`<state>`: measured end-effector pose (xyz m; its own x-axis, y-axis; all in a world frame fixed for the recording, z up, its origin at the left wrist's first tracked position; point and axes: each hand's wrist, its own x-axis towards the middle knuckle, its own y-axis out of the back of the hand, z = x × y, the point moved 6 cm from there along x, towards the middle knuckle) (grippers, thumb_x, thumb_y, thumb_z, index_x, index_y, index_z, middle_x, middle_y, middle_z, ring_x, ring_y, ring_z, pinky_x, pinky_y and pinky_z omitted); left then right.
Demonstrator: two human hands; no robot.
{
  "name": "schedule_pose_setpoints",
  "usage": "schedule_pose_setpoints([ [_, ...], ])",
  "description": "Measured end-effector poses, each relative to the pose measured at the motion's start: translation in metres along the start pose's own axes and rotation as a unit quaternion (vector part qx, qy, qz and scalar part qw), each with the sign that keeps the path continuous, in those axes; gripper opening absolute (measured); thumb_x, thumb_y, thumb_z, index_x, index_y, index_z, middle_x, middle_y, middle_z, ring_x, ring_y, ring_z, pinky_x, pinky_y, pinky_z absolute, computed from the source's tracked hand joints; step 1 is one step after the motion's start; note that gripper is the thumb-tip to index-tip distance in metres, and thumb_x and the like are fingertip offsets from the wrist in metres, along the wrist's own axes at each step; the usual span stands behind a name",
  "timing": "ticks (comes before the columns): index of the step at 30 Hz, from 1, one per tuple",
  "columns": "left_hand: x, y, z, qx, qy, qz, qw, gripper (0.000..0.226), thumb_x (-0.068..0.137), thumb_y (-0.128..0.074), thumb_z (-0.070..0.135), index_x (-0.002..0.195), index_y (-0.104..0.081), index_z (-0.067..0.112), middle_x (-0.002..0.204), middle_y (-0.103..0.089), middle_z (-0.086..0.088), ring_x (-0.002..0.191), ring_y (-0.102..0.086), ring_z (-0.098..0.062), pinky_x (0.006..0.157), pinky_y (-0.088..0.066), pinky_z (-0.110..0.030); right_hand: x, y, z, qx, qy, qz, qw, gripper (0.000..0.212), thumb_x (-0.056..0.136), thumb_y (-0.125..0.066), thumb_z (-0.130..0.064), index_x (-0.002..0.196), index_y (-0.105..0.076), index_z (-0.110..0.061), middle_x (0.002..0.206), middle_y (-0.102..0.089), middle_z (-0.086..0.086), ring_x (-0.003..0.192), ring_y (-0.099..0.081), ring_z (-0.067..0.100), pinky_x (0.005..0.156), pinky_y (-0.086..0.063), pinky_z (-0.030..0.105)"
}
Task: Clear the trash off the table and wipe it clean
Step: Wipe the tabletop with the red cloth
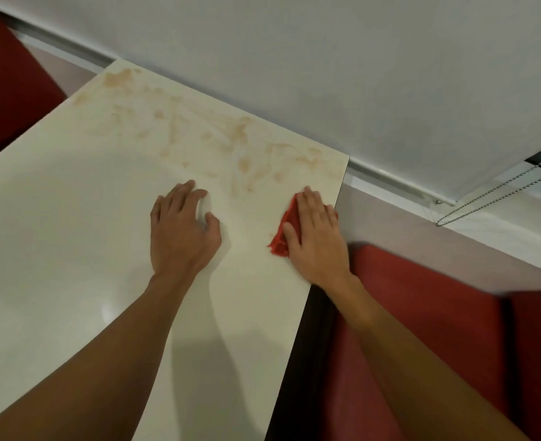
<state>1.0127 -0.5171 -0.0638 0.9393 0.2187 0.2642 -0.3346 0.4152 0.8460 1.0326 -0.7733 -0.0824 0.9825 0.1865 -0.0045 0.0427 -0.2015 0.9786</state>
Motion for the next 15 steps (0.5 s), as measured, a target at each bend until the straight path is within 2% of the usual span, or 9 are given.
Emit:
schedule_pose_setpoints([
  [3,0.000,-0.001,-0.001,-0.005,0.002,-0.002,1.000,0.044,0.091,-0.055,0.028,0.134,-0.059,0.019,0.156,-0.051,-0.001,0.148,-0.039,-0.021,0.127,-0.022,-0.045,0.038,0.003,0.021,0.007,-0.132,0.012,0.991,0.071,0.109,-0.017,-0.050,0.167,-0.003,-0.010,0.176,0.003,0.006,0.162,0.007,0.019,0.131,0.000,0.045],
  [5,0.000,-0.002,-0.002,-0.006,0.002,-0.004,1.000,0.046,0.090,-0.052,0.030,0.135,-0.059,0.020,0.156,-0.051,0.000,0.149,-0.039,-0.021,0.127,-0.021,-0.045,0.063,0.002,0.021,0.013,-0.169,0.008,0.986,0.071,0.110,-0.017,-0.047,0.166,0.000,-0.008,0.175,0.006,0.008,0.161,0.009,0.021,0.131,0.004,0.045],
  [7,0.002,-0.002,-0.002,0.000,0.002,-0.005,1.000,0.048,0.090,-0.050,0.032,0.136,-0.059,0.020,0.156,-0.050,0.000,0.148,-0.039,-0.020,0.127,-0.021,-0.045,0.065,0.004,0.013,0.009,-0.150,0.006,0.989,0.071,0.110,-0.015,-0.048,0.166,0.001,-0.007,0.175,0.006,0.009,0.161,0.009,0.022,0.131,0.004,0.045],
  [11,0.001,-0.003,0.000,0.011,0.005,-0.017,1.000,0.051,0.091,-0.048,0.034,0.139,-0.058,0.022,0.158,-0.048,0.001,0.149,-0.037,-0.020,0.127,-0.021,-0.045,0.009,-0.001,0.000,0.006,-0.055,0.010,0.998,0.076,0.107,-0.013,-0.055,0.167,-0.002,-0.009,0.175,0.004,0.006,0.162,0.006,0.022,0.131,0.003,0.043],
  [15,0.000,-0.003,-0.001,-0.001,0.005,-0.020,1.000,0.051,0.092,-0.047,0.035,0.140,-0.058,0.023,0.159,-0.047,0.002,0.150,-0.035,-0.019,0.127,-0.021,-0.045,0.046,0.002,0.022,0.008,-0.109,0.014,0.994,0.075,0.108,-0.018,-0.052,0.166,-0.004,-0.007,0.175,0.002,0.010,0.162,0.005,0.024,0.131,0.003,0.044],
])
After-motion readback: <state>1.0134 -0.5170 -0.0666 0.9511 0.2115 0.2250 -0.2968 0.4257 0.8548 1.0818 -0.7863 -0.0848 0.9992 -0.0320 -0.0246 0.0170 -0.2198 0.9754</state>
